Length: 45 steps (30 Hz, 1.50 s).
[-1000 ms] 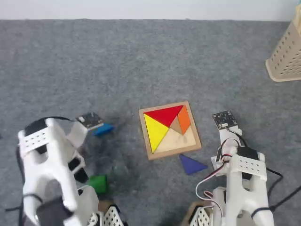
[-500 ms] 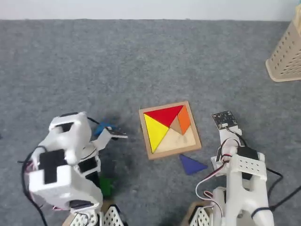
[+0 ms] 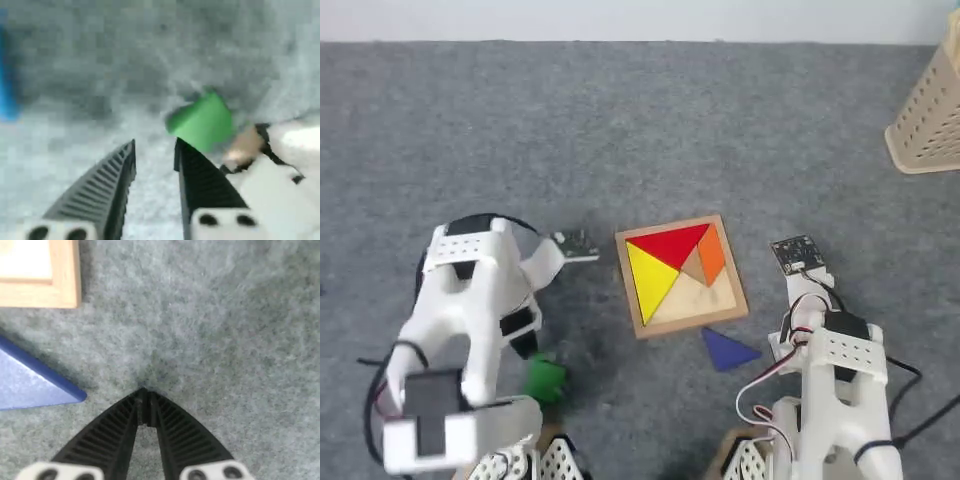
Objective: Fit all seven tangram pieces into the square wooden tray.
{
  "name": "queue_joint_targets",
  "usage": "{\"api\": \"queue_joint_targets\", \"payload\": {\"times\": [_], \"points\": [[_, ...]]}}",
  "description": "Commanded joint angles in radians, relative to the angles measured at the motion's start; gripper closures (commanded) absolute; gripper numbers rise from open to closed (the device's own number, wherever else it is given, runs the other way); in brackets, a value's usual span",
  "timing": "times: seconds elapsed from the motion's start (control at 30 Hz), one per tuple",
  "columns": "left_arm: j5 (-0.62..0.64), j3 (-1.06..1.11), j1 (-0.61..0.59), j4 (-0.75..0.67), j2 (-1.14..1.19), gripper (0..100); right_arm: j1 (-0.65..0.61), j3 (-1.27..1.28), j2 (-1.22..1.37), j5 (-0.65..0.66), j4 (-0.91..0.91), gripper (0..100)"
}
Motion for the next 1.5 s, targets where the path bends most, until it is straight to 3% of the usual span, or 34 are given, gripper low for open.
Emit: {"api": "queue_joint_targets", "payload": {"times": [0.0, 0.17, 0.27, 0.33, 0.57, 0.67, 0.8, 1.13, 1.33, 1.47], "points": [[0.155, -0.038, 0.086, 0.011, -0.178, 86, -0.001, -0.002, -0.031, 0.015, -0.021, 99.2], [0.21, -0.031, 0.166, 0.138, -0.295, 85, -0.001, -0.002, -0.031, 0.015, -0.021, 99.2], [0.206, 0.015, 0.155, 0.198, -0.336, 85, -0.001, -0.002, -0.03, 0.015, -0.021, 99.2], [0.193, 0.053, 0.094, 0.158, -0.342, 85, -0.001, -0.002, -0.03, 0.015, -0.021, 99.2], [-0.095, 0.197, -0.19, 0.115, -0.347, 85, -0.001, 0.0, -0.031, 0.015, -0.021, 99.2], [-0.149, 0.266, -0.253, 0.051, -0.344, 85, -0.001, 0.0, -0.031, 0.015, -0.021, 99.2], [-0.15, 0.343, -0.242, -0.029, -0.342, 85, -0.001, 0.0, -0.031, 0.015, -0.021, 99.2], [-0.227, 0.386, -0.044, -0.044, -0.341, 85, -0.001, 0.0, -0.031, 0.015, -0.021, 99.2], [-0.054, 0.398, 0.074, -0.213, -0.341, 82, -0.001, 0.0, -0.031, 0.015, -0.021, 99.2], [0.055, 0.341, 0.086, -0.227, -0.35, 82, -0.001, 0.0, -0.03, 0.015, -0.021, 99.2]]}}
